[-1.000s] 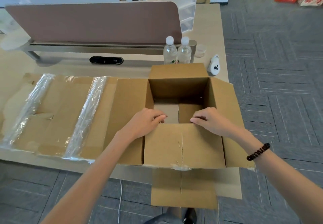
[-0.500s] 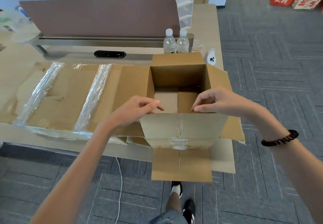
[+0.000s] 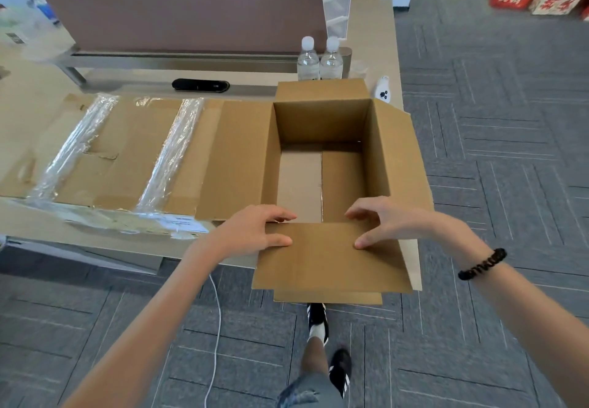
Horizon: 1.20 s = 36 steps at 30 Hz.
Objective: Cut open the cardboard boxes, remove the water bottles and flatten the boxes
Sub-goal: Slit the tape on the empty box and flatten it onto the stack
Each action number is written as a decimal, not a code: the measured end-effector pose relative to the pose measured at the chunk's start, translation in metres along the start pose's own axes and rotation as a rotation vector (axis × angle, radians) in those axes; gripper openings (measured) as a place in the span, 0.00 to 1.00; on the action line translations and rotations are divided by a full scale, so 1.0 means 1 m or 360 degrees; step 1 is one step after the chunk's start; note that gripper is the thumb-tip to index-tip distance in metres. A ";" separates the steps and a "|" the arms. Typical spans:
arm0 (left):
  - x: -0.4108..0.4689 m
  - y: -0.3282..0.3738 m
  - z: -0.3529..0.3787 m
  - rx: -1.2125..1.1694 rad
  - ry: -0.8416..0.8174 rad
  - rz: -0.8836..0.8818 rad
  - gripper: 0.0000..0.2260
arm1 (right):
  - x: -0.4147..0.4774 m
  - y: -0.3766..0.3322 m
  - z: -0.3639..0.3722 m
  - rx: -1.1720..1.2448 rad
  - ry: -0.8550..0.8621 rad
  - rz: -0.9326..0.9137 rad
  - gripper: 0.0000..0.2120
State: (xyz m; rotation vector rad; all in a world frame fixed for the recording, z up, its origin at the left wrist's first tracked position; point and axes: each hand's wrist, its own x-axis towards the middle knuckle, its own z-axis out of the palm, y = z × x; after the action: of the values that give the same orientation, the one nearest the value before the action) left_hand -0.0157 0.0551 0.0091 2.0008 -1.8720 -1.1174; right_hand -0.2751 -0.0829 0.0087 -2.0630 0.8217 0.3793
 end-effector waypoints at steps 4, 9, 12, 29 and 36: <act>0.000 0.007 0.020 0.0564 0.0073 0.0077 0.22 | 0.001 0.000 0.019 -0.0169 0.0007 0.0143 0.27; 0.012 0.004 0.047 0.0754 0.0323 0.0122 0.18 | 0.000 -0.006 0.035 -0.0684 0.0195 0.0123 0.20; 0.018 -0.010 0.060 0.0786 0.0530 0.0245 0.20 | 0.006 -0.004 0.041 -0.0925 0.0366 0.0035 0.18; 0.032 -0.016 0.087 0.0940 0.1128 0.0298 0.09 | 0.013 0.019 0.072 -0.1012 0.1108 -0.0256 0.10; 0.021 -0.023 0.076 0.0860 0.0935 0.0479 0.17 | 0.010 0.022 0.064 -0.0883 0.0856 -0.0244 0.13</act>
State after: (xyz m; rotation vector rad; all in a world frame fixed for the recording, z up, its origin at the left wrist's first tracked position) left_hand -0.0463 0.0670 -0.0661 1.8830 -2.1498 0.0806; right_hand -0.2805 -0.0441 -0.0475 -2.7930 0.9288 -0.0571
